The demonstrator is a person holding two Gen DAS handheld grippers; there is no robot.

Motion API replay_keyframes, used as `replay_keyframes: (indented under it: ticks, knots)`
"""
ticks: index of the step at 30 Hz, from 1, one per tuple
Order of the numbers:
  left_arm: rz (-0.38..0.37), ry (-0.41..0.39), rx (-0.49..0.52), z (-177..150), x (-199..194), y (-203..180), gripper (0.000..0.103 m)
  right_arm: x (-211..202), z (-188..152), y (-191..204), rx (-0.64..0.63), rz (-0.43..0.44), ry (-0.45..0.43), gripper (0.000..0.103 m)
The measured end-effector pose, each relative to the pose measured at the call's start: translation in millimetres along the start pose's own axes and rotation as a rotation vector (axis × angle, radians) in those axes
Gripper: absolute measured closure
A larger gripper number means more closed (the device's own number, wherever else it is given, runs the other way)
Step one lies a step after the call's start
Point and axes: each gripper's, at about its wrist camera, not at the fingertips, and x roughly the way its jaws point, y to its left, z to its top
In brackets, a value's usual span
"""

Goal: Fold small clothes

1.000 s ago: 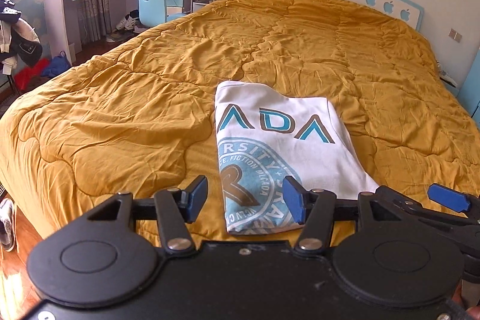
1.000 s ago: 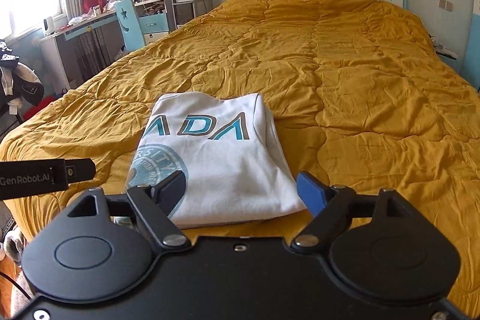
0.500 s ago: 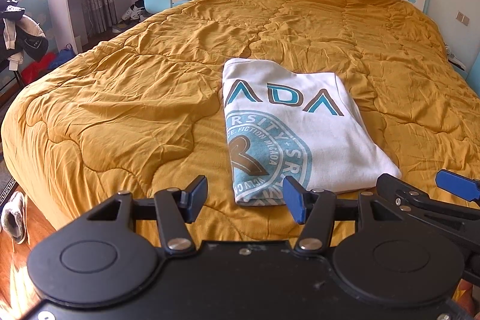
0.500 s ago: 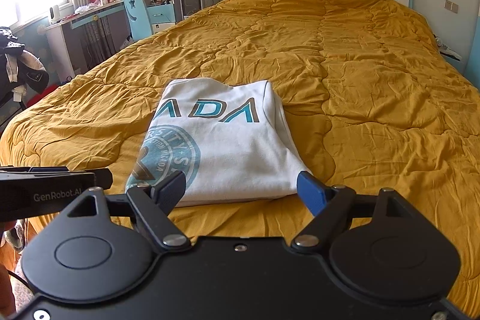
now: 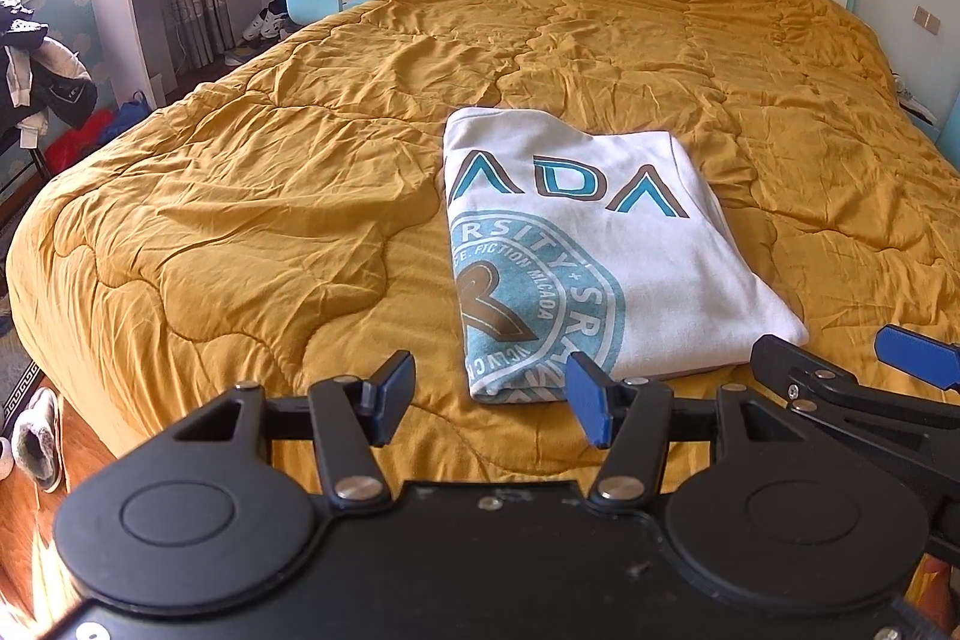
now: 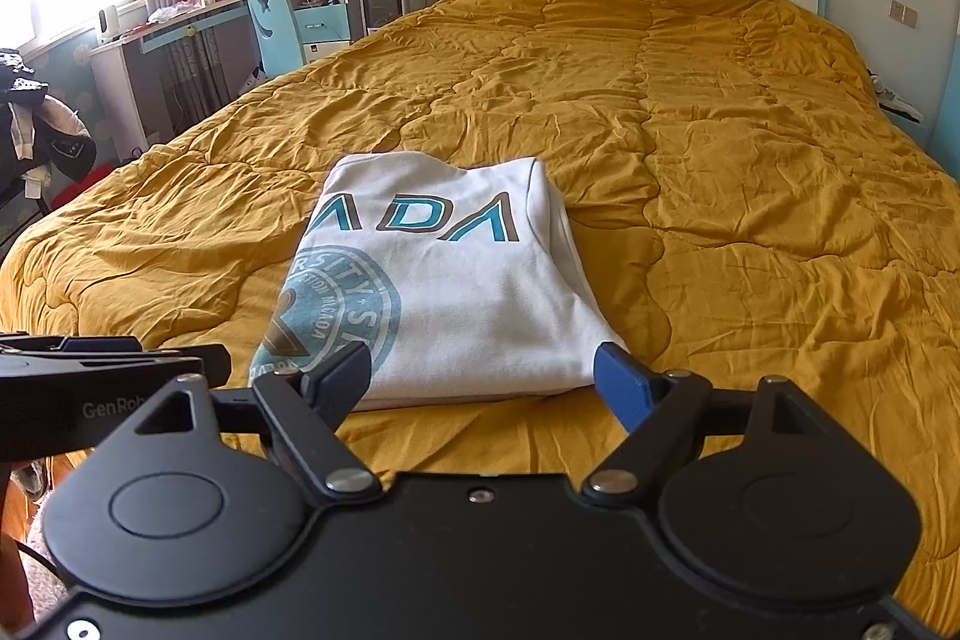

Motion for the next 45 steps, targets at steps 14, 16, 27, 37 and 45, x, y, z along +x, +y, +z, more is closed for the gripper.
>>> replay_keyframes:
  ticks: [14,16,27,37,45]
  knots:
    - [0.008,0.007,0.012,-0.9,1.9,-2.8,0.044,1.2,-1.3,-1.7,0.0,0.003,0.004,0.02]
    - [0.014,0.004,0.018,-1.3,2.0,-3.9,0.044,1.7,-2.0,-1.8,-0.001,0.003,0.005,0.02]
    - [0.012,0.007,0.027,-0.5,3.0,-4.5,0.044,1.6,-1.1,-2.1,-0.002,0.002,0.004,0.02]
    - [0.013,0.009,0.03,-0.2,3.0,-5.1,0.044,2.6,-1.4,-2.4,-0.002,0.003,0.007,0.02]
    - [0.005,0.021,0.028,0.3,6.0,-4.5,0.044,4.9,-3.8,-4.2,-0.003,0.0,0.012,0.02]
